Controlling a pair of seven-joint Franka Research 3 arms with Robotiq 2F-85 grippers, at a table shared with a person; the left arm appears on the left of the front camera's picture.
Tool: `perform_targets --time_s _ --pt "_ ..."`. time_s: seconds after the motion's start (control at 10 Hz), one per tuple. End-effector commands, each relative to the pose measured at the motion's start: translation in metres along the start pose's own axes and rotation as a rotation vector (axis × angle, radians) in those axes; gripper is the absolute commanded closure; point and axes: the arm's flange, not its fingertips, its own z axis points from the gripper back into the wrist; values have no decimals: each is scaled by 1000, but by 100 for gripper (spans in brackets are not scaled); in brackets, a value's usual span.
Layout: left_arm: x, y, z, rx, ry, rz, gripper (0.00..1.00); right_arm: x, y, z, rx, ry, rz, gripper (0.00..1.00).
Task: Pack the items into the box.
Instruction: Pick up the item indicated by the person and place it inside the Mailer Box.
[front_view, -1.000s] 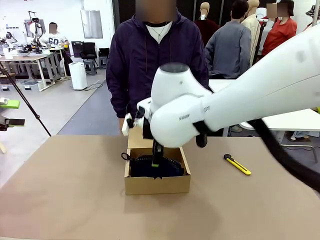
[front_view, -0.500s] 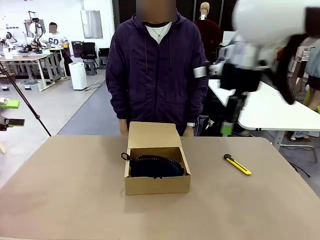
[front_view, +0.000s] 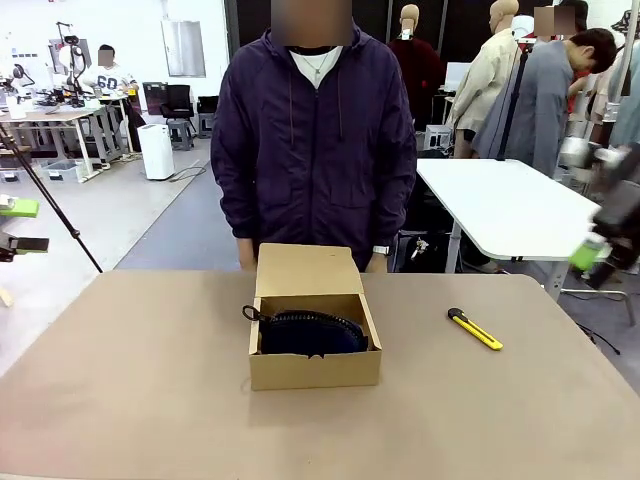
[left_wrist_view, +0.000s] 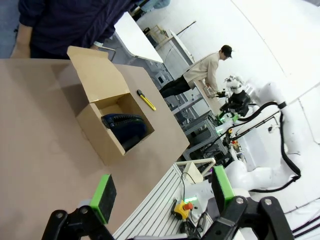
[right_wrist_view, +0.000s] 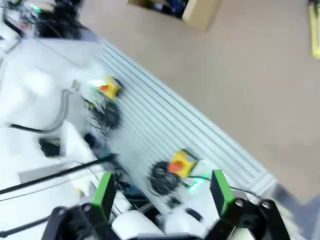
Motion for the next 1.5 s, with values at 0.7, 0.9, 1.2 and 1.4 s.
perform_targets --time_s 0.7,0.9,1.2,1.4 --pt "-1 -2 3 -3 18 6 0 -115 -77 -4 408 -449 -285 0" --pt "-1 -2 3 -3 18 6 0 -115 -77 -4 408 -449 -285 0" --pt "-1 -2 3 -3 18 6 0 -115 -77 -4 408 -449 -285 0" --pt "-1 -2 3 -3 18 6 0 -115 -77 -4 408 -449 -285 0"
